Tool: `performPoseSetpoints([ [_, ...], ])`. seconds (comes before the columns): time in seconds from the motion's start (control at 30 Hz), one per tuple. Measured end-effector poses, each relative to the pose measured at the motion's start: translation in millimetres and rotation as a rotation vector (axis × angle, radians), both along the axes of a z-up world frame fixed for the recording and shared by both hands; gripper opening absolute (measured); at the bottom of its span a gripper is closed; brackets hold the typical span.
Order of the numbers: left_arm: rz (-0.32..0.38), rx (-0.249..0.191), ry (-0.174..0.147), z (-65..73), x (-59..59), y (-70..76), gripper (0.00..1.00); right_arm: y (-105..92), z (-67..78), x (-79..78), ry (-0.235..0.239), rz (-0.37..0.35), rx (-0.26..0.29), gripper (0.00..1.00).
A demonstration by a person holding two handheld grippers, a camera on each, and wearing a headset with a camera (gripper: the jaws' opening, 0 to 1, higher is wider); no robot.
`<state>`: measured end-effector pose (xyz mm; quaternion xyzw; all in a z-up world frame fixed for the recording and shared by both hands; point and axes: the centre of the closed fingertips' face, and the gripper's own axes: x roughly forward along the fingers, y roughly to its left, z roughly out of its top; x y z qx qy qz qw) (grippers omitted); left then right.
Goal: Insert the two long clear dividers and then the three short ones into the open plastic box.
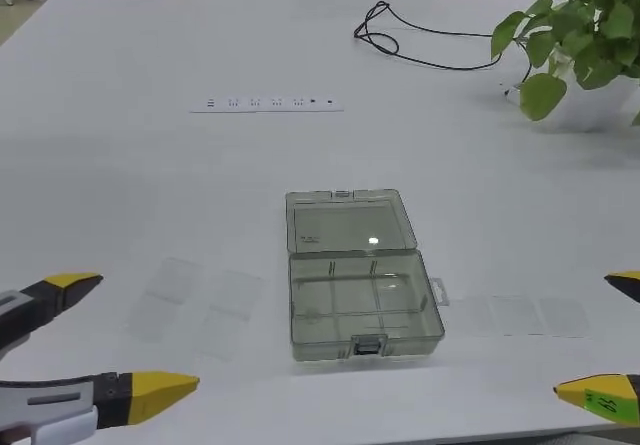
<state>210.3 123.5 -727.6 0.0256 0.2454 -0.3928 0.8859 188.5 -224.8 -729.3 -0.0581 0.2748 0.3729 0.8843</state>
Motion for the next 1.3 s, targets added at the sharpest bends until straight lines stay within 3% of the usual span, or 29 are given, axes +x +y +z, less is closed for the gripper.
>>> performPoseSetpoints([
  [0.43,0.035,0.032,0.025,-6.6,7.7,6.1,1.00,0.5,-1.3,0.2,0.003,0.001,0.001,1.00],
  [0.9,0.106,0.107,0.125,-28.8,18.6,18.6,0.95,0.0,-4.1,-0.3,0.008,-0.002,0.009,1.00],
  [1.03,0.133,0.124,0.146,-33.1,26.8,22.4,0.93,-0.3,-4.8,-0.5,0.009,-0.002,0.011,1.00],
  [1.07,0.147,0.143,0.167,-37.3,28.6,26.2,0.92,-0.6,-5.1,-0.6,0.009,-0.002,0.013,1.00],
  [1.3,0.172,0.179,0.202,-45.0,41.4,33.5,0.89,-2.2,-8.0,-1.6,0.013,-0.007,0.016,1.00],
])
